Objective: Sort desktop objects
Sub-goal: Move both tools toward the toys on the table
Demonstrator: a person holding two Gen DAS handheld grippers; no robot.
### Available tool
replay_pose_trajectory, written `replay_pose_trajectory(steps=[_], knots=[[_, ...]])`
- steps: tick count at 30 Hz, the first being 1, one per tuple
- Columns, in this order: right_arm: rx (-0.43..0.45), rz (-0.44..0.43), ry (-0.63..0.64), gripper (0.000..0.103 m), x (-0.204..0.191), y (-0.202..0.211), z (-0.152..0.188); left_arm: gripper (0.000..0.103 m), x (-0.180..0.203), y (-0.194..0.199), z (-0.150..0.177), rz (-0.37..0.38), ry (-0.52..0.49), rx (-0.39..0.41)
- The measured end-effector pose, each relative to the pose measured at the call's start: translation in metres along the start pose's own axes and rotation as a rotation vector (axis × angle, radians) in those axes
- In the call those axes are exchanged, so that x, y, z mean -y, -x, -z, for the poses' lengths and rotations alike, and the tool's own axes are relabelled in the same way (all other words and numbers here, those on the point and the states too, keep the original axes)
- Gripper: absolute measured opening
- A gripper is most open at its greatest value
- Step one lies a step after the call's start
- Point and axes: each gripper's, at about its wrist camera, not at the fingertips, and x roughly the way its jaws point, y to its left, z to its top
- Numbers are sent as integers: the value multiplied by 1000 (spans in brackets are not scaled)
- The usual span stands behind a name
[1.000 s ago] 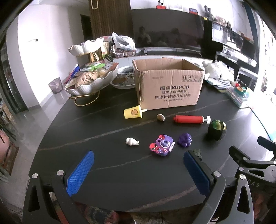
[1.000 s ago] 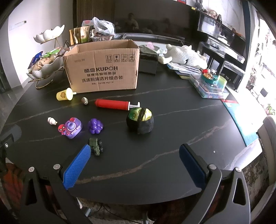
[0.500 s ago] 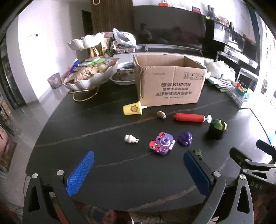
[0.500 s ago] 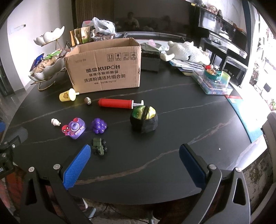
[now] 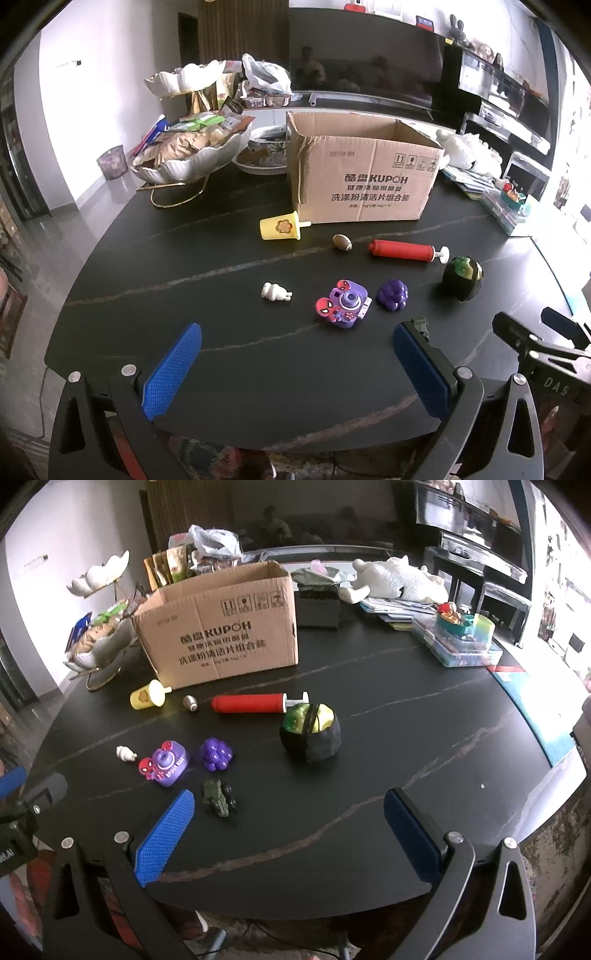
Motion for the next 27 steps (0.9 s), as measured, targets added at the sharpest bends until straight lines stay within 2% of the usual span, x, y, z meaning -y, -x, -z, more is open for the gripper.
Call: replay_pose_trajectory(steps=[8, 27], knots=[[2, 5, 39, 102, -8, -2, 2, 102, 0, -4, 1, 1, -4, -15], [45, 8, 37, 102, -10, 3, -2, 102, 3, -7, 1, -8, -23, -24]])
